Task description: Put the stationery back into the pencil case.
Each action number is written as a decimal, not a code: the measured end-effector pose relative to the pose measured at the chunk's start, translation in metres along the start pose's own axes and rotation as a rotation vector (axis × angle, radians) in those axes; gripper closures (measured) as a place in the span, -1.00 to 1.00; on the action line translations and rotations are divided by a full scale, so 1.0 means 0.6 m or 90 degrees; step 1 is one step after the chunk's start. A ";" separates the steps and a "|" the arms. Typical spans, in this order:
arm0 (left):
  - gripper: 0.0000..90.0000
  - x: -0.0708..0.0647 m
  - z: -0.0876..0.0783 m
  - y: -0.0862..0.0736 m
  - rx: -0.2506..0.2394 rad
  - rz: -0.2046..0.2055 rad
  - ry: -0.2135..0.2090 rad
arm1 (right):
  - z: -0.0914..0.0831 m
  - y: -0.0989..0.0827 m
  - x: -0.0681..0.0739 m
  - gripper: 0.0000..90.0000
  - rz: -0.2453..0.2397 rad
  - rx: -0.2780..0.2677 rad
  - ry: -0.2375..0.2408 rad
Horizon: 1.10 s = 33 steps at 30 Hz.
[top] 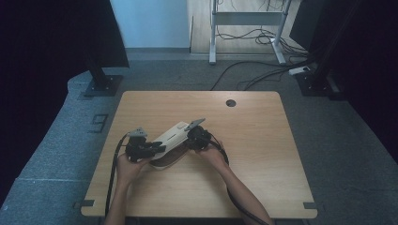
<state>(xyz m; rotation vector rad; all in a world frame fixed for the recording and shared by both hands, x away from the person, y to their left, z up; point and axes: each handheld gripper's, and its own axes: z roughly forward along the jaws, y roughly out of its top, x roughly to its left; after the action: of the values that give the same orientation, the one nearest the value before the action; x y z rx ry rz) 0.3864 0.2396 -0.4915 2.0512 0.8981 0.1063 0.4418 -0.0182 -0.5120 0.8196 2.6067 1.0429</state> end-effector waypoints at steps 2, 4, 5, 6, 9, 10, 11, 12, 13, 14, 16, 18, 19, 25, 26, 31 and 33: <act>0.31 -0.003 0.005 -0.001 0.013 0.013 0.002 | -0.002 -0.003 -0.002 0.53 0.002 -0.001 -0.001; 0.24 -0.007 0.011 -0.002 0.028 0.026 0.011 | -0.004 -0.005 -0.003 0.52 0.004 0.002 0.000; 0.20 -0.008 0.013 -0.002 0.031 0.030 0.014 | -0.005 -0.007 -0.004 0.50 0.006 0.002 -0.002; 0.16 -0.009 0.014 -0.002 0.034 0.032 0.014 | -0.006 -0.009 -0.005 0.49 0.006 0.003 -0.001; 0.10 -0.010 0.014 -0.002 0.032 0.033 0.011 | -0.009 -0.013 -0.007 0.46 0.008 0.004 -0.001; 0.07 -0.009 0.014 -0.002 0.032 0.031 0.010 | -0.011 -0.015 -0.008 0.45 0.009 0.005 -0.003; 0.02 -0.009 0.014 -0.002 0.031 0.029 0.011 | -0.013 -0.016 -0.009 0.44 0.011 0.005 -0.003; -0.01 -0.009 0.014 -0.002 0.031 0.026 0.011 | -0.015 -0.017 -0.010 0.42 0.013 0.005 -0.004; -0.01 -0.009 0.014 -0.002 0.031 0.025 0.011 | -0.017 -0.019 -0.011 0.41 0.012 0.003 -0.005; -0.03 -0.009 0.013 -0.002 0.030 0.024 0.012 | -0.020 -0.021 -0.012 0.40 0.012 0.003 -0.005; -0.05 -0.011 0.012 -0.001 0.024 0.026 0.006 | -0.024 -0.023 -0.014 0.37 0.014 0.002 -0.008; -0.08 -0.014 0.010 0.000 0.015 0.028 -0.004 | -0.029 -0.025 -0.016 0.33 0.017 0.000 -0.009; -0.08 -0.015 0.008 0.001 0.010 0.031 -0.009 | -0.031 -0.026 -0.017 0.32 0.017 -0.002 -0.010; -0.18 -0.018 -0.005 0.005 -0.014 0.032 -0.004 | -0.043 -0.030 -0.022 0.20 0.017 -0.008 -0.009; -0.19 -0.017 -0.008 0.005 -0.018 0.030 -0.003 | -0.045 -0.030 -0.021 0.16 0.018 -0.009 -0.007; -0.27 -0.011 -0.018 0.004 -0.028 0.021 0.002 | -0.053 -0.035 -0.018 -0.03 0.012 -0.016 -0.006; -0.28 -0.010 -0.021 0.003 -0.031 0.019 0.004 | -0.057 -0.037 -0.017 -0.10 0.011 -0.016 -0.004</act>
<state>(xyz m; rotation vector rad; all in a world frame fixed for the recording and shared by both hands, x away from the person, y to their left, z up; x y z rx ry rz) 0.3782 0.2439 -0.4807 2.0210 0.8618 0.1496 0.4277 -0.0562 -0.5026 0.8405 2.5802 1.0745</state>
